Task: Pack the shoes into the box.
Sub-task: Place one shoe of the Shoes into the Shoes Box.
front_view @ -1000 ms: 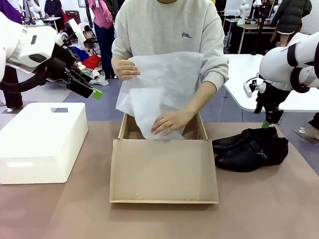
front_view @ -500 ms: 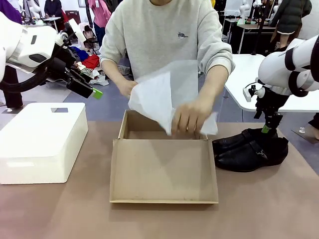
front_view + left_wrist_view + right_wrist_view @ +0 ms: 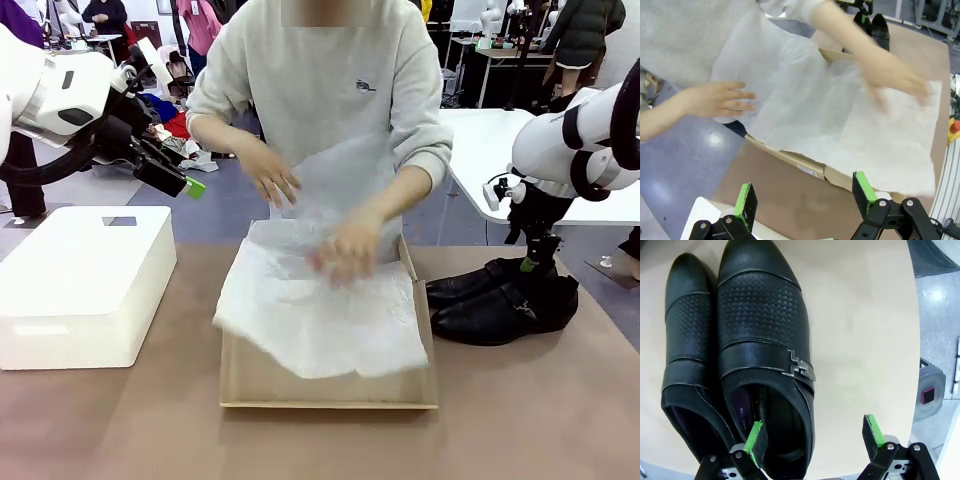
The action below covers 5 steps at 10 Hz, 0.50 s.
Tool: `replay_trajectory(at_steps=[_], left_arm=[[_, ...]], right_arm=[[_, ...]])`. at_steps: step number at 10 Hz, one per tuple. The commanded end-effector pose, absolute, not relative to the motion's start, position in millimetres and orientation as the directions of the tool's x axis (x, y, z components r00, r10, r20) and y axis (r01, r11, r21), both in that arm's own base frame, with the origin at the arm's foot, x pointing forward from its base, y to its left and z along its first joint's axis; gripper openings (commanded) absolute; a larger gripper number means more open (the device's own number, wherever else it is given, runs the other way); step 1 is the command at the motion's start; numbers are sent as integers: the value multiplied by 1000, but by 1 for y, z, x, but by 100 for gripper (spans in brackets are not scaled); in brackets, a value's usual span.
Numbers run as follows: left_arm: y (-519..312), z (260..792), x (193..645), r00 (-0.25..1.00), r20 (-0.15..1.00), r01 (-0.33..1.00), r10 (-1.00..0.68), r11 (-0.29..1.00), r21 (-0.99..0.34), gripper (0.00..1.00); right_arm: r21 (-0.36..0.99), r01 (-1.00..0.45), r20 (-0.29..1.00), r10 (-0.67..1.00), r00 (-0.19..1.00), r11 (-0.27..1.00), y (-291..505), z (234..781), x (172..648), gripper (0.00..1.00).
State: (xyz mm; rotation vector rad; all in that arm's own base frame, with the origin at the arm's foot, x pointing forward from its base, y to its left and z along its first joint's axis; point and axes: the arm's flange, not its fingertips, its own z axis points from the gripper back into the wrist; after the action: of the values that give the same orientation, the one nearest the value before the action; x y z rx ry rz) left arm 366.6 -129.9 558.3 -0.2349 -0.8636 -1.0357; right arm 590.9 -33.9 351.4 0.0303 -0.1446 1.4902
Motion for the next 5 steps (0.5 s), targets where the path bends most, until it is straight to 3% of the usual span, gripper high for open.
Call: replay_trajectory(at_steps=[1, 5], left_arm=[[-129, 558, 367, 223, 728, 831, -649, 517, 206, 100], [-129, 558, 367, 223, 728, 831, -649, 517, 206, 100]], right_arm=[[-87, -993, 124, 990, 74, 85, -34, 348, 601, 100], [-66, -991, 119, 987, 108, 116, -32, 335, 605, 100]])
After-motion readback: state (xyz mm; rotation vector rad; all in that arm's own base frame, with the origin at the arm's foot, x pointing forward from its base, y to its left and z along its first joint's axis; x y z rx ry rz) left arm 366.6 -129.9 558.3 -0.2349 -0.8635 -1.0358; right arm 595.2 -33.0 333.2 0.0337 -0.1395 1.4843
